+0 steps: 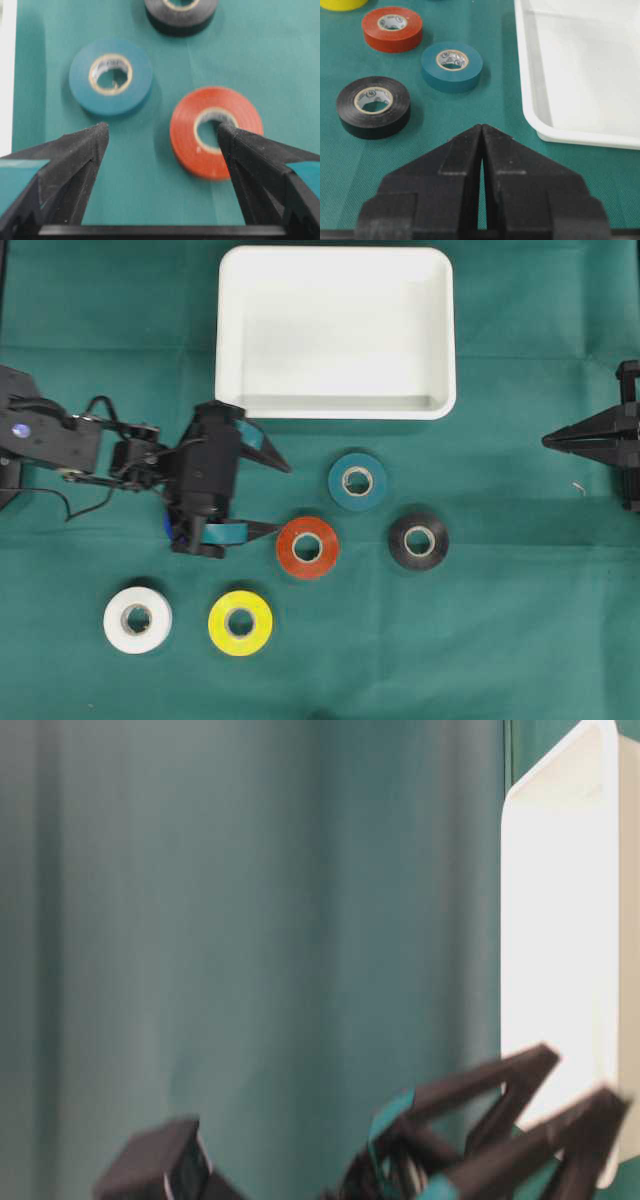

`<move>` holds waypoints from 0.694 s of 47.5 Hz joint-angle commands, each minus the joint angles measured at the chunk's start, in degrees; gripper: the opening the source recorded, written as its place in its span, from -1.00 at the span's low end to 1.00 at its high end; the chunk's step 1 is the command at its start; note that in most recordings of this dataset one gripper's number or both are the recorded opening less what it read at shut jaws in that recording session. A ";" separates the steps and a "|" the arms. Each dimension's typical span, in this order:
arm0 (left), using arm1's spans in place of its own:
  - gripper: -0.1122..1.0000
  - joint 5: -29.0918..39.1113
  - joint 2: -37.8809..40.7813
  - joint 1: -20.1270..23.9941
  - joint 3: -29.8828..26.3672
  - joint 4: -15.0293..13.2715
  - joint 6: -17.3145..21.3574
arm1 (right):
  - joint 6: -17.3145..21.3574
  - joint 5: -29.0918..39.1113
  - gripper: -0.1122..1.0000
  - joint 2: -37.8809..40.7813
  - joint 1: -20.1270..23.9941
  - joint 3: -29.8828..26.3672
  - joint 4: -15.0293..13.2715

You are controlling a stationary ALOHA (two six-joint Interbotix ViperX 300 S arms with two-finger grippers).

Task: Put the tape into the white case with the left arm.
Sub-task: 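Reach the left gripper over the black tape roll and lower into its hole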

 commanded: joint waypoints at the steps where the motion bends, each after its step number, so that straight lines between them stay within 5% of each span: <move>1: 0.97 -0.26 1.76 -0.09 -3.52 0.09 0.00 | 0.09 -0.35 -0.97 0.26 -0.09 -0.62 -0.09; 33: 0.97 6.50 18.02 -1.58 -23.29 0.18 -0.18 | 0.09 -0.53 -0.97 0.00 -0.18 -0.09 -0.53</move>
